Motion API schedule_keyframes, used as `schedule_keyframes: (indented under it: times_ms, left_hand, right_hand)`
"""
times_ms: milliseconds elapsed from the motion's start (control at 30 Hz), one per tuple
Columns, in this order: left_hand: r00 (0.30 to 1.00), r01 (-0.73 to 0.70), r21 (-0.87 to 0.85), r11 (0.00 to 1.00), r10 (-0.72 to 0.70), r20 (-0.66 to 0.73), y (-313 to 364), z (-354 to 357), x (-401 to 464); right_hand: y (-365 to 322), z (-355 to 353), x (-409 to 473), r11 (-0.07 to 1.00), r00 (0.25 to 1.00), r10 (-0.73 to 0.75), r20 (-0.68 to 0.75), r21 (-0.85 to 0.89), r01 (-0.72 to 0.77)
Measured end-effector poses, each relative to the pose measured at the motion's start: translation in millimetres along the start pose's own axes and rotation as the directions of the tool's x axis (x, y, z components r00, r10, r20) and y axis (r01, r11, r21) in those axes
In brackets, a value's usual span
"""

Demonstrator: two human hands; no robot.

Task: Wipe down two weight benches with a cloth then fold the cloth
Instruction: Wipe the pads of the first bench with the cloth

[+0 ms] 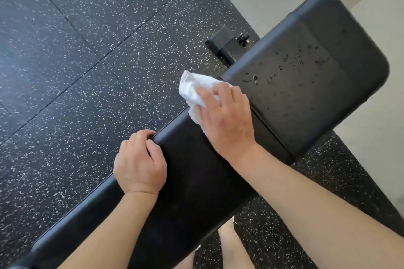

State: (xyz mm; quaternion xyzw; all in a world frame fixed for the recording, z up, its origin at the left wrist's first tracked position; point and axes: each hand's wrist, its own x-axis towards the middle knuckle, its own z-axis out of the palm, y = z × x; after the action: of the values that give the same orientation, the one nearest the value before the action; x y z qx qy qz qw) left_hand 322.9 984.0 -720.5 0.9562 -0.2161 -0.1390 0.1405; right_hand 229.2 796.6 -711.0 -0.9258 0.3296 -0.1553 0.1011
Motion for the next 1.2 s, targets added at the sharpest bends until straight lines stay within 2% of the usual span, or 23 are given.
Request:
schedule_keyframes:
  times_ms: [67,133,233,300,400,533,600,767,967,1133,1200]
  left_hand:
    - [1.000,-0.004,0.000,1.000,0.004,-0.006,1.2,-0.6,0.4]
    - [1.000,-0.010,0.004,1.000,0.010,-0.009,1.1,-1.4,0.4]
    - [1.000,-0.006,0.000,1.000,0.006,0.003,1.0,-2.8,0.1]
    - [1.000,-0.003,-0.007,1.000,0.003,0.004,0.4,-3.6,-0.8]
    - [1.000,-0.010,-0.024,1.000,0.010,-0.013,-1.0,-2.2,-0.5]
    - [1.000,-0.005,-0.051,0.999,0.006,0.023,-0.6,-4.1,-0.4]
    - [0.999,-0.009,-0.034,0.999,0.010,0.043,-0.6,-5.2,-0.2]
    - [0.998,-0.007,-0.018,1.000,0.009,0.064,0.5,-5.1,1.0]
    - [1.000,-0.016,-0.008,1.000,0.016,0.025,-0.4,-3.1,1.2]
    - [1.000,0.000,0.007,1.000,0.000,-0.011,-1.3,-2.1,-1.0]
    - [1.000,0.002,0.007,1.000,-0.002,-0.009,0.1,-2.5,-1.5]
  right_hand:
    - [-23.0,6.4,-1.5,1.000,0.998,-0.001,0.058,0.006,0.000]
    - [-44.4,14.2,-2.2,0.996,0.990,-0.082,0.115,-0.017,0.084]
    - [-52.9,17.9,0.8,0.987,0.982,-0.161,0.100,0.026,0.160]
    - [-39.9,13.0,-7.9,0.984,0.982,-0.176,0.069,0.035,0.174]
    - [-1.2,-7.0,-55.1,0.997,0.996,-0.082,0.022,-0.001,0.082]
    - [50.6,-47.5,-138.4,0.998,0.991,-0.062,0.116,-0.014,0.064]
    - [55.7,-52.9,-151.0,0.997,0.988,-0.055,0.145,-0.043,0.062]
    - [27.1,-26.6,-89.2,0.996,0.997,-0.001,0.076,-0.090,0.008]
    - [-2.3,-0.4,-3.6,0.995,0.994,-0.099,0.053,-0.010,0.100]
    - [-1.4,-3.7,-20.5,0.997,0.997,-0.056,0.047,0.054,0.054]
    - [-1.2,-9.5,-47.9,0.993,0.995,-0.088,0.045,0.085,0.084]
